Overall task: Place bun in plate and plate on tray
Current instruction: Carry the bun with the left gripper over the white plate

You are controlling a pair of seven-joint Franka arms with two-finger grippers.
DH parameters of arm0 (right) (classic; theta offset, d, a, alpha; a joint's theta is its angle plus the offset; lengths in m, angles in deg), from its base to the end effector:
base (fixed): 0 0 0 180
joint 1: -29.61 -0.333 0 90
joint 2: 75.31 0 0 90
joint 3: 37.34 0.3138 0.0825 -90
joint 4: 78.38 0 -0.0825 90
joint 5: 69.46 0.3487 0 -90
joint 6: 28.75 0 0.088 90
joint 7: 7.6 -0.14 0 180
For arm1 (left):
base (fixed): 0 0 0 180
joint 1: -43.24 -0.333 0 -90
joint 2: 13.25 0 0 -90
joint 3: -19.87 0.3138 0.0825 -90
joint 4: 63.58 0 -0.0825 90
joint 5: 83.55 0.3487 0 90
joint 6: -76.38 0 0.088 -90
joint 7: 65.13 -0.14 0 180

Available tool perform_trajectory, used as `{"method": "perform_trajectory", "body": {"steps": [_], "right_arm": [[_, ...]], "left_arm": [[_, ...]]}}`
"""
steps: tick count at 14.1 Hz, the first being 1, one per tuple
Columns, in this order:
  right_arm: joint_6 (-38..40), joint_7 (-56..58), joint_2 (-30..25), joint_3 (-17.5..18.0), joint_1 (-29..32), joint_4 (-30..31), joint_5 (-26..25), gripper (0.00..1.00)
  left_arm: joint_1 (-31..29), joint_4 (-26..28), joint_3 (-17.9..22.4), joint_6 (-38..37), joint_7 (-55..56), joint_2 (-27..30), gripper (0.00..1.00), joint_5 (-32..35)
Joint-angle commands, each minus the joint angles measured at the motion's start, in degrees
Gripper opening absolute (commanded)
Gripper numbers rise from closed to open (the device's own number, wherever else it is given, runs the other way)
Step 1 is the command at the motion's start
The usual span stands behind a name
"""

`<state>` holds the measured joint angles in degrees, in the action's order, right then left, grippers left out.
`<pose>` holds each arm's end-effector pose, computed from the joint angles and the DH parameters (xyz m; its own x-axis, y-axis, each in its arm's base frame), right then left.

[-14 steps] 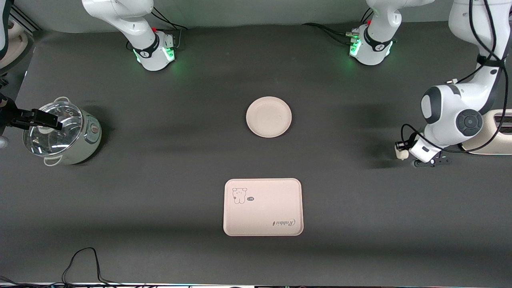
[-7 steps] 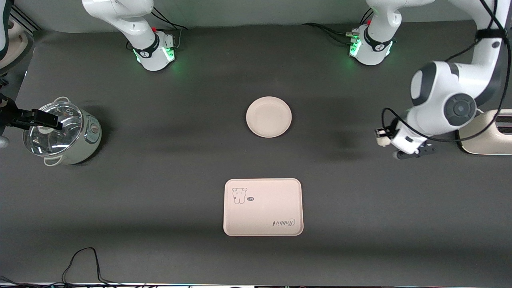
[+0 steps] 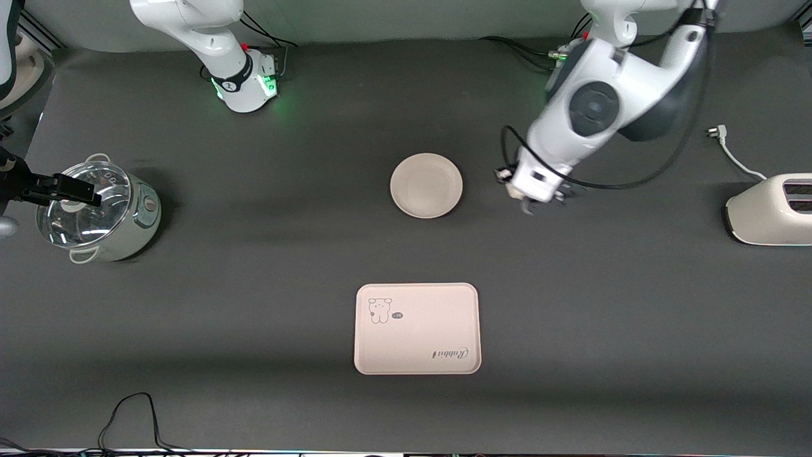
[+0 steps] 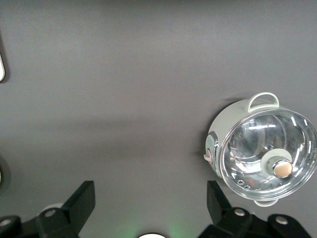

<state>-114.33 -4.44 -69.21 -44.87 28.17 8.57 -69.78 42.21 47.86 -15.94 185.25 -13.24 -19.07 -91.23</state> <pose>0.5341 -0.0544 0.5503 0.9902 -0.0517 -0.1300 -0.0505 -0.9986 0.0124 0.4286 -0.3074 0.4107 0.9166 0.3327 -0.2219 0.3425 -0.9395 0.0064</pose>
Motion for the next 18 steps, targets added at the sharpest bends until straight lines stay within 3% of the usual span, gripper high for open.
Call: {"method": "perform_trajectory", "body": {"steps": [1, 5, 7, 12, 15, 16, 17, 18], "right_arm": [[-0.91, -1.32, -1.19, 0.5, 0.2, 1.2, -0.73, 1.0], [-0.91, -1.32, -1.19, 0.5, 0.2, 1.2, -0.73, 1.0], [-0.91, -1.32, -1.19, 0.5, 0.2, 1.2, -0.73, 1.0], [-0.91, -1.32, -1.19, 0.41, 0.2, 1.2, -0.65, 1.0], [-0.91, -1.32, -1.19, 0.41, 0.2, 1.29, -0.65, 1.0], [-0.82, -1.32, -1.19, 0.41, 0.2, 1.29, -0.65, 1.0], [-0.82, -1.32, -1.19, 0.41, 0.2, 1.29, -0.65, 1.0], [-0.82, -1.32, -1.19, 0.41, 0.2, 1.29, -0.65, 1.0]], "left_arm": [[5.66, -1.32, -1.37, 3.35, 8.29, -2.96, 0.2, -0.4], [14.55, -0.88, -1.37, 13.27, 16.38, -9.81, 0.2, 0.65], [17.46, -0.88, -1.19, 16.88, 19.9, -13.67, 0.21, 4.32], [19.75, -0.88, -0.93, 23.66, 30.1, -24.75, 0.25, 17.86], [19.75, -0.88, -0.76, 24.9, 31.79, -26.79, 0.31, 20.52], [19.67, -0.88, -0.67, 24.98, 31.79, -27.22, 0.34, 20.69], [19.67, -0.88, -0.58, 25.16, 31.79, -27.4, 0.45, 20.96], [19.67, -0.88, -0.58, 25.6, 31.87, -27.58, 0.71, 22.0]]}}
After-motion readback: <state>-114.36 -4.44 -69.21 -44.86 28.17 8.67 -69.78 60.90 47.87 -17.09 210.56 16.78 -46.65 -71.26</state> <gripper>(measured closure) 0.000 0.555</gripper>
